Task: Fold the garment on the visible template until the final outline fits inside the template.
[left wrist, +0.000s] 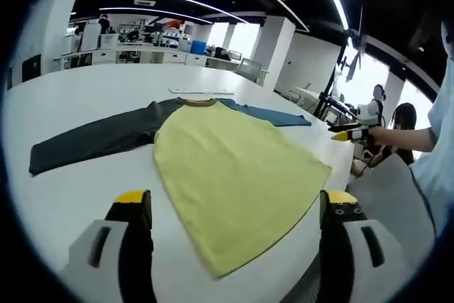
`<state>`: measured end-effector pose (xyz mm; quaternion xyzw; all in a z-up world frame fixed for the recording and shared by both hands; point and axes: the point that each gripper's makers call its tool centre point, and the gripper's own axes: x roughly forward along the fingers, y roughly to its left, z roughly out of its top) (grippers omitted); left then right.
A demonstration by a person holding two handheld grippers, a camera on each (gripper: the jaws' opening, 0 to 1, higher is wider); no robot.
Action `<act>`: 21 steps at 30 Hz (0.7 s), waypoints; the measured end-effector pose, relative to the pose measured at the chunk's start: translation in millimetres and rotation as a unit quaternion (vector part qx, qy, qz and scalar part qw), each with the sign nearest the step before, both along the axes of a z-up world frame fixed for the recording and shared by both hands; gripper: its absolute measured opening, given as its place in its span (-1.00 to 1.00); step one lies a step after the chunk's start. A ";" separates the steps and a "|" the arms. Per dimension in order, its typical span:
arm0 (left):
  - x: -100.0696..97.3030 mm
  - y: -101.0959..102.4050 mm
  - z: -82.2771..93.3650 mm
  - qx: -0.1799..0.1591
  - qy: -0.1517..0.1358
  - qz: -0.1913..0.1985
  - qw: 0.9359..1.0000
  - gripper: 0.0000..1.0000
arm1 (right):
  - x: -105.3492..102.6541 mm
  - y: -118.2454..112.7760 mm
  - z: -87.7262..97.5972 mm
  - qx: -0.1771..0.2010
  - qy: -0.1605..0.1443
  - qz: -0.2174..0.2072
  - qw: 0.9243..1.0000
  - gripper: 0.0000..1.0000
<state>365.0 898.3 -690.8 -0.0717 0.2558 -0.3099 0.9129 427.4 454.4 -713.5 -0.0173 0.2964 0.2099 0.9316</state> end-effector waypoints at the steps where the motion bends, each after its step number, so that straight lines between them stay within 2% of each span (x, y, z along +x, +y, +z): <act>1: 0.5 0.2 0.3 0.001 -0.001 0.000 1.000 0.91 | 2.0 -3.4 0.9 0.001 0.000 -0.004 1.000 0.72; 5: 1.3 -1.1 3.0 0.000 -0.003 -0.003 1.000 0.94 | 8.0 -16.6 5.6 -0.021 -0.006 -0.012 1.000 0.71; 12: 0.2 -2.4 5.2 0.013 -0.010 -0.020 1.000 0.98 | 21.8 -39.5 9.9 -0.035 -0.003 -0.029 0.999 0.64; 14: -0.7 -4.0 7.6 0.006 -0.011 -0.025 1.000 0.96 | 30.1 -49.6 10.1 -0.032 -0.005 -0.045 0.998 0.62; 16: -0.8 -4.0 8.0 0.004 -0.010 -0.025 1.000 0.93 | 41.5 -59.6 9.4 -0.011 -0.007 -0.076 0.997 0.66; 21: -3.3 -11.2 17.5 -0.030 -0.019 -0.028 0.999 0.91 | 64.7 -85.1 -3.5 -0.005 0.017 -0.120 0.993 0.31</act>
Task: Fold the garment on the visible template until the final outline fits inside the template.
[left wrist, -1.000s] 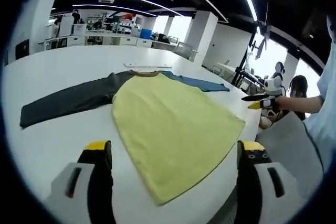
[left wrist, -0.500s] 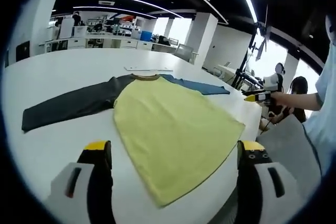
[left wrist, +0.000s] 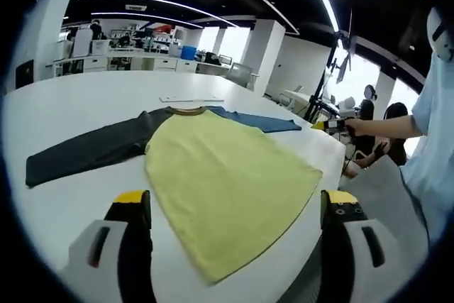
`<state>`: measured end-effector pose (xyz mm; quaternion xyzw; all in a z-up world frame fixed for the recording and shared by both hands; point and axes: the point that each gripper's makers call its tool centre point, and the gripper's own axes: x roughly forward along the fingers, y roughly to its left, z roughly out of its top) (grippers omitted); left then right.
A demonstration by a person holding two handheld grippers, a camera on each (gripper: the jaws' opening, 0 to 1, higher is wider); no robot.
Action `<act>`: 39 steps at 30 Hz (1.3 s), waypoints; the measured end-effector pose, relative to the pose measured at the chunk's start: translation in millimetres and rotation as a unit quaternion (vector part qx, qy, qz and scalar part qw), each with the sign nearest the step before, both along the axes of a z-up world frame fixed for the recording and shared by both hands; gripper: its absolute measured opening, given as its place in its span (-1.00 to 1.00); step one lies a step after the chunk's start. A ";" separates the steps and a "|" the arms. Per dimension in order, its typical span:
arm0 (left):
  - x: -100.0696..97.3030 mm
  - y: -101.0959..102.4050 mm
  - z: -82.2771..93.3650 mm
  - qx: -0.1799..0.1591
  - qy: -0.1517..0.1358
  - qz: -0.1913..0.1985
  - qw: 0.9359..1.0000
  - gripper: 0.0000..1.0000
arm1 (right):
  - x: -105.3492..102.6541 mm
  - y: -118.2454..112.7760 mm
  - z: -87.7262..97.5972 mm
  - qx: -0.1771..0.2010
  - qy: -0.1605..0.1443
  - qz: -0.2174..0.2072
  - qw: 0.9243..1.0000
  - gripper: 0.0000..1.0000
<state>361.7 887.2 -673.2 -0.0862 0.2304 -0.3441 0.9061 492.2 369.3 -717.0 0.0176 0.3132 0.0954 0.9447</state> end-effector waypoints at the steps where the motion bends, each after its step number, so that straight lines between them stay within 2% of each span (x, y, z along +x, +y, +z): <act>1: -0.6 0.0 1.3 -0.002 -0.005 0.001 1.000 0.90 | 4.5 -2.8 -1.1 0.006 0.001 -0.010 1.000 0.27; 3: -0.7 -0.8 2.0 -0.010 -0.003 0.004 1.000 0.90 | 14.4 -8.3 -5.2 0.025 0.005 -0.031 0.999 0.20; 5: -1.1 -0.2 2.7 -0.013 -0.004 0.007 1.000 0.90 | 33.0 -27.2 -15.5 0.030 0.011 -0.042 0.999 0.16; 6: -1.5 0.1 2.8 -0.014 -0.004 0.008 1.000 0.89 | 34.4 -24.3 -15.8 0.031 0.012 -0.043 0.999 0.14; 12: -5.8 8.7 1.6 -0.022 0.003 0.029 0.999 0.87 | 38.0 -16.7 -23.1 0.037 0.024 -0.050 0.998 0.10; 17: -10.6 14.8 1.7 -0.021 0.007 0.045 0.999 0.83 | 41.6 -16.2 -21.5 0.050 0.016 -0.068 0.996 0.09; 21: -11.7 16.6 0.3 -0.023 0.012 0.051 0.998 0.83 | 40.6 -15.5 -26.2 0.067 0.026 -0.085 0.994 0.05; 26: -11.2 13.1 -0.4 -0.029 0.017 0.054 0.998 0.82 | 36.7 -9.4 -24.0 0.073 0.025 -0.090 0.993 -0.05; 29: -11.7 7.8 -4.2 -0.031 0.024 0.051 0.998 0.81 | 38.2 -5.2 -21.0 0.102 0.015 -0.102 0.989 -0.13; 30: -11.9 6.3 -4.7 -0.031 0.025 0.049 0.998 0.81 | 37.9 -3.4 -21.7 0.116 0.021 -0.109 0.987 -0.17; 34: -13.0 2.6 -7.2 -0.036 0.030 0.046 0.998 0.81 | 41.6 -10.8 -22.6 0.130 0.018 -0.125 0.983 -0.36; 37: -14.2 2.5 -8.8 -0.036 0.032 0.045 0.998 0.81 | 43.8 -14.1 -22.1 0.151 0.018 -0.137 0.979 -0.41; 39: -15.0 3.0 -10.3 -0.037 0.034 0.046 0.998 0.81 | 50.9 -24.4 -26.4 0.149 0.018 -0.136 0.979 -0.44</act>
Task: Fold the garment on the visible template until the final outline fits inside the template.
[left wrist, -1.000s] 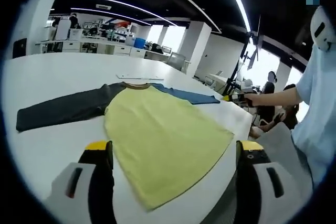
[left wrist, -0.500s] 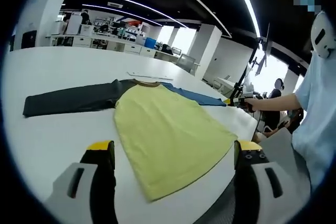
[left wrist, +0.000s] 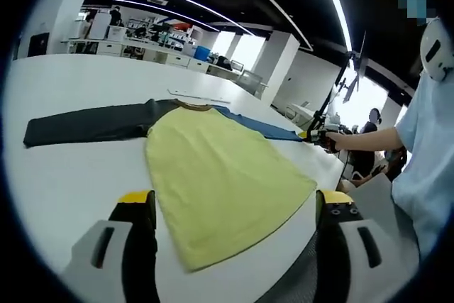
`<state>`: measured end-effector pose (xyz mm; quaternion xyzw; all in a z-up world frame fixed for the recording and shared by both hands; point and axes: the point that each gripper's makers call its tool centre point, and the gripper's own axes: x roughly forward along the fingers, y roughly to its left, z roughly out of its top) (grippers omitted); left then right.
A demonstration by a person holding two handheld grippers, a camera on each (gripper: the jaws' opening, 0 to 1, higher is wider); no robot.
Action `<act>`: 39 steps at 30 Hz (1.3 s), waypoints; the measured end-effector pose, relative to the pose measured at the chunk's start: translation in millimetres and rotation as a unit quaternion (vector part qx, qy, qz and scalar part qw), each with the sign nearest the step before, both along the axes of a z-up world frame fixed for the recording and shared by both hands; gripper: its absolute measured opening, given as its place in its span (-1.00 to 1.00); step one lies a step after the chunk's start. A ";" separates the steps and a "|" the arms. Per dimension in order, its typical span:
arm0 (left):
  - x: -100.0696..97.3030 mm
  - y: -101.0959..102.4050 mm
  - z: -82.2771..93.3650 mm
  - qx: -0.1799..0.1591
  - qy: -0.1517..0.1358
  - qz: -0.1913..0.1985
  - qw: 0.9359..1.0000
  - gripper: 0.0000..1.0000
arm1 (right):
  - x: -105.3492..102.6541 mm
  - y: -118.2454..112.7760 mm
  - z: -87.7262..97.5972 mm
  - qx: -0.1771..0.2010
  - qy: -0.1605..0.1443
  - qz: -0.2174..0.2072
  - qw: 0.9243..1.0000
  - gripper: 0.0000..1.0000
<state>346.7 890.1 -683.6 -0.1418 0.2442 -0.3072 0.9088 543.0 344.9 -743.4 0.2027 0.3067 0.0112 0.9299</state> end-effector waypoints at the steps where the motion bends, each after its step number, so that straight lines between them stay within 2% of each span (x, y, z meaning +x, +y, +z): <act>1: -0.3 0.0 -0.1 -0.001 0.000 0.000 1.000 0.81 | 5.4 -9.1 -4.3 -0.005 0.001 0.001 1.000 -0.47; 5: -1.1 -0.1 -0.5 -0.004 0.000 0.001 1.000 0.79 | 13.6 -19.2 -8.9 -0.002 0.001 0.001 1.000 -0.71; 8: -1.1 -0.6 -1.2 -0.004 0.000 0.003 1.000 0.78 | 20.1 -27.2 -14.7 -0.010 0.006 0.001 1.000 -1.00; 14: -0.6 -3.0 0.2 -0.009 -0.003 0.003 1.000 0.77 | 26.7 -31.3 -11.1 -0.021 0.000 0.001 1.000 -1.00; 20: 0.9 -5.1 4.9 -0.016 -0.014 0.006 1.000 0.75 | 45.9 -16.5 13.5 0.004 -0.031 0.033 0.999 -1.00; 21: 1.3 -5.5 6.4 -0.016 -0.018 0.005 1.000 0.75 | 35.2 10.8 29.5 0.001 -0.039 0.048 0.998 -1.00; 24: 2.2 -5.6 9.2 -0.021 -0.023 0.005 1.000 0.75 | 35.9 40.1 52.7 -0.005 -0.053 0.065 0.996 -1.00; 26: 2.7 -4.9 11.6 -0.021 -0.029 0.007 0.999 0.75 | 44.9 48.1 60.3 0.002 -0.060 0.077 0.995 -1.00; 29: 2.9 -3.4 15.2 -0.024 -0.037 0.010 0.999 0.74 | 47.8 85.7 81.5 0.011 -0.078 0.114 0.990 -1.00; 31: 2.5 -2.6 16.3 -0.027 -0.040 0.013 0.999 0.74 | 47.5 120.2 96.1 0.022 -0.090 0.146 0.985 -1.00; 36: 1.7 1.5 17.4 -0.029 -0.049 0.023 0.998 0.73 | 52.8 172.9 108.3 0.048 -0.099 0.193 0.975 -1.00; 39: -0.4 3.2 18.6 -0.030 -0.052 0.026 0.998 0.72 | 55.9 208.7 107.3 0.052 -0.095 0.239 0.965 -1.00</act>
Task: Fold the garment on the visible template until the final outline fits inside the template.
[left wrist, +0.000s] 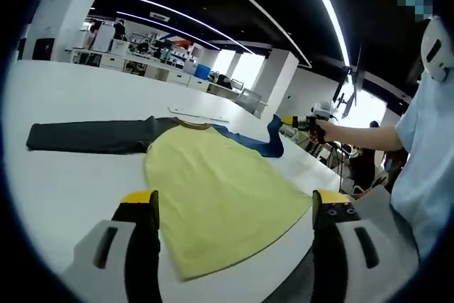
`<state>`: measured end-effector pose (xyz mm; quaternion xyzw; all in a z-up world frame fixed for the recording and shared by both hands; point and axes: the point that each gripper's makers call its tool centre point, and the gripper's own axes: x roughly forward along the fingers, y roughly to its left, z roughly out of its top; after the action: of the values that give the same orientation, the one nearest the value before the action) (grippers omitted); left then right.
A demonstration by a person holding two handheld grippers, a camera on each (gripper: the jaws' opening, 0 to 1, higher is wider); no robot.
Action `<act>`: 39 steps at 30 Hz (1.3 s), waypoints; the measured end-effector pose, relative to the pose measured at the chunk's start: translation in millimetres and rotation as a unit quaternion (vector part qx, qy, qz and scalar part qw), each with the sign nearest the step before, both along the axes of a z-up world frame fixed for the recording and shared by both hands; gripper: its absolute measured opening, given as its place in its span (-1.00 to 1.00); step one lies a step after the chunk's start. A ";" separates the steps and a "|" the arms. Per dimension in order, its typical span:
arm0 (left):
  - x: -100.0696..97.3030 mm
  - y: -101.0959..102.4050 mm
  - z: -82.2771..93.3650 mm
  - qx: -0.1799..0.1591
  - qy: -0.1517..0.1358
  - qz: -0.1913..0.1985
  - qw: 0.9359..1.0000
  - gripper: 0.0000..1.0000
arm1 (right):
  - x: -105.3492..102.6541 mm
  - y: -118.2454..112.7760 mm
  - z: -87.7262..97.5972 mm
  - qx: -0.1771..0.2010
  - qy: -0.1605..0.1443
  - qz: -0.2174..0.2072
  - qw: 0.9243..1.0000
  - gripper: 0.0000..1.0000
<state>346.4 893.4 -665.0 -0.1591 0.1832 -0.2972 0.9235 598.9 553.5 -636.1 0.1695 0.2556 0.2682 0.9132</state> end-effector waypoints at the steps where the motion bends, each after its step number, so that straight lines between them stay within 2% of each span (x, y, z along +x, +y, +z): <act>1: -0.7 0.2 0.5 0.000 -0.001 0.001 1.000 0.72 | 1.0 8.1 -0.7 -0.001 0.000 0.007 1.000 -1.00; 5: -1.4 1.8 0.9 0.000 -0.003 0.006 1.000 0.72 | 8.3 39.3 -5.4 0.008 0.009 0.033 0.999 -1.00; 8: -0.1 2.8 3.5 -0.001 -0.011 0.016 1.000 0.71 | 13.2 67.3 -2.3 0.038 0.016 0.050 0.998 -1.00; 14: -1.0 2.3 4.6 -0.011 -0.015 0.029 0.999 0.71 | 15.6 113.2 -7.5 0.032 0.022 0.094 0.995 -1.00; 18: -0.6 2.0 6.8 -0.014 -0.018 0.031 0.999 0.72 | 15.5 148.9 2.7 0.056 0.018 0.118 0.991 -1.00; 22: -1.3 0.1 -0.7 -0.008 -0.006 0.029 1.000 0.71 | 14.3 182.2 11.0 0.060 0.008 0.142 0.988 -1.00; 25: -3.1 -2.3 -2.4 0.002 -0.005 0.022 1.000 0.71 | 10.8 208.7 7.4 0.051 0.009 0.167 0.985 -1.00; 29: -3.2 -2.7 -4.1 0.005 -0.002 0.020 1.000 0.70 | 7.5 234.0 4.8 0.041 0.008 0.182 0.982 -1.00; 33: -3.7 -3.1 -4.8 0.003 0.000 0.020 1.000 0.70 | 2.7 258.2 7.6 0.071 0.017 0.193 0.979 -1.00; 35: -3.6 -2.4 -6.1 0.006 0.001 0.021 1.000 0.70 | 2.1 266.7 5.3 0.072 0.017 0.193 0.978 -1.00; 39: -3.7 -2.2 -6.3 0.005 0.002 0.022 1.000 0.70 | -3.7 284.8 -8.8 0.064 0.027 0.202 0.977 -1.00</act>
<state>342.6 891.1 -671.2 -0.1588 0.1833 -0.2758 0.9301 595.3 838.4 -644.9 0.1796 0.2919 0.4583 0.8201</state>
